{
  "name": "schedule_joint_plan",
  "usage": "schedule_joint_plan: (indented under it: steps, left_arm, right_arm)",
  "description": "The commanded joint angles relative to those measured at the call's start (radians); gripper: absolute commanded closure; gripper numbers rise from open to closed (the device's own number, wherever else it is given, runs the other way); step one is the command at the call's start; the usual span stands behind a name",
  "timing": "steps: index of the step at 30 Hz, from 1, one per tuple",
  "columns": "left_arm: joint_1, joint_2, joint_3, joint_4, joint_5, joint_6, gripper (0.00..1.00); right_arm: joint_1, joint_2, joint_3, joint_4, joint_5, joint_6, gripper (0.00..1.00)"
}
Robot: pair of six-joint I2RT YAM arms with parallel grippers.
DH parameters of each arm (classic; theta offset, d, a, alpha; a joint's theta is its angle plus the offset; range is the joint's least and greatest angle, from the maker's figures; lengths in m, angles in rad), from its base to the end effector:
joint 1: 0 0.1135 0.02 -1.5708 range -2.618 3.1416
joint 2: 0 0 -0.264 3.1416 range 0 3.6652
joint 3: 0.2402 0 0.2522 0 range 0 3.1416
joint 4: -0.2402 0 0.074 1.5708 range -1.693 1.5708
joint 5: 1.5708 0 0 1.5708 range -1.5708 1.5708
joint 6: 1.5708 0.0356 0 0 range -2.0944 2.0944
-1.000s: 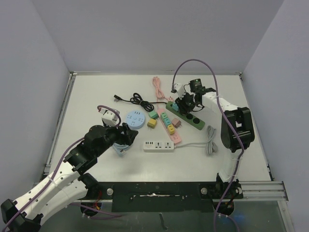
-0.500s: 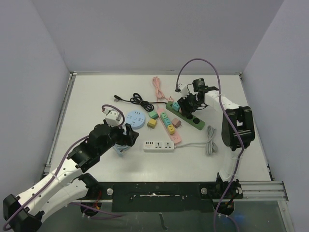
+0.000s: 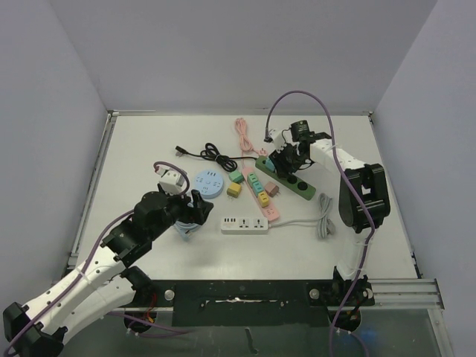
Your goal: Insert the plug
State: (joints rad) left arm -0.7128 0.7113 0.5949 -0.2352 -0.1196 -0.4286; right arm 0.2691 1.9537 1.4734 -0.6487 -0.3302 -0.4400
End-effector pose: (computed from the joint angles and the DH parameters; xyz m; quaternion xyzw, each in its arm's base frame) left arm 0.1336 -0.1099 0.2793 0.0820 0.8150 -0.2675 0.5074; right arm 0.3918 0.1200 0.2011 -0.3679 0.8901 0.1413 0.2290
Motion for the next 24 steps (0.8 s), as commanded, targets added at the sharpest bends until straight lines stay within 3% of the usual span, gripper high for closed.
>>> schedule_joint_plan:
  steps: [1, 5, 9, 24]
  left_arm:
    - [-0.004, 0.006, 0.022, 0.050, 0.004, 0.017, 0.18]
    - [-0.003, 0.004, 0.023, 0.048, 0.004, 0.017, 0.19]
    - [-0.004, -0.007, 0.020, 0.040, -0.009, 0.015, 0.19]
    - [-0.003, 0.007, 0.017, 0.040, -0.020, 0.013, 0.19]
  right_arm:
    - [0.007, -0.050, 0.039, 0.015, 0.052, 0.011, 0.60]
    - [0.008, -0.039, 0.033, 0.015, 0.070, 0.005, 0.73]
    - [0.007, 0.015, -0.002, 0.020, 0.125, -0.028, 0.99]
    - [0.043, 0.250, -0.078, 0.098, 0.346, 0.009, 1.00]
